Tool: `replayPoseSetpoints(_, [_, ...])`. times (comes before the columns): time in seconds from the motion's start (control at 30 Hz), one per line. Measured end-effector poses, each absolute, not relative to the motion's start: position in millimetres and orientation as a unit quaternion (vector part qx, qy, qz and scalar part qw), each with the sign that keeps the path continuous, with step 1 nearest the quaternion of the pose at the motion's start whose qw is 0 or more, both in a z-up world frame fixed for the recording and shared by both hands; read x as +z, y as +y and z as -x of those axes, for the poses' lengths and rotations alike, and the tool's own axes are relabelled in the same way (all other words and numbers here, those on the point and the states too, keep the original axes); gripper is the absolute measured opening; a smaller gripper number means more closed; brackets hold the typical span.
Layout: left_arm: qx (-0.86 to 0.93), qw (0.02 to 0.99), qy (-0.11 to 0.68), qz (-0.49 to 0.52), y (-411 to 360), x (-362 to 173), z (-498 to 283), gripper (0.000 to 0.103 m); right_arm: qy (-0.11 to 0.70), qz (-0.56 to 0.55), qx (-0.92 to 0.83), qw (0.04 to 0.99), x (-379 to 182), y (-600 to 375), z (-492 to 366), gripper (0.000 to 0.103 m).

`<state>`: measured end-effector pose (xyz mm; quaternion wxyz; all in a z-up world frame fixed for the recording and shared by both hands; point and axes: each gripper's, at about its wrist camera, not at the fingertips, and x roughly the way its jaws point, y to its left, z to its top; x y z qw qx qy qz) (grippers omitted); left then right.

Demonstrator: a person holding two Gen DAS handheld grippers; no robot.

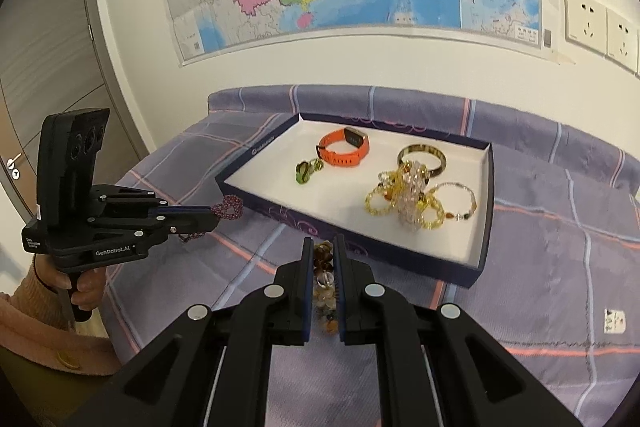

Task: Organize jewelry
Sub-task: 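Lower the red necklace into the tray with the left tool while the right tool drops the bracelet there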

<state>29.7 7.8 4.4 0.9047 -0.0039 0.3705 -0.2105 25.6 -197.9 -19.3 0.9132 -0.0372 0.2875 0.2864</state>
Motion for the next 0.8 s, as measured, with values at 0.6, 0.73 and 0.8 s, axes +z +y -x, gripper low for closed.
replayPoseSetpoints(0.6, [-0.206,0.912,0.355,0.008,8.1,20.0,-44.7,0.006,0.257,0.056,0.284,0.922,6.3,-194.8,-38.4,0.008])
replayPoseSetpoints(0.73, [-0.203,0.913,0.354,0.006,7.6,21.8,-49.6,0.006,0.252,0.055,0.284,0.923,11.3,-194.2,-44.5,0.008])
replayPoseSetpoints(0.8, [-0.203,0.913,0.354,0.007,7.7,22.7,-53.1,0.006,0.25,0.056,0.284,0.924,13.1,-193.5,-46.6,0.008])
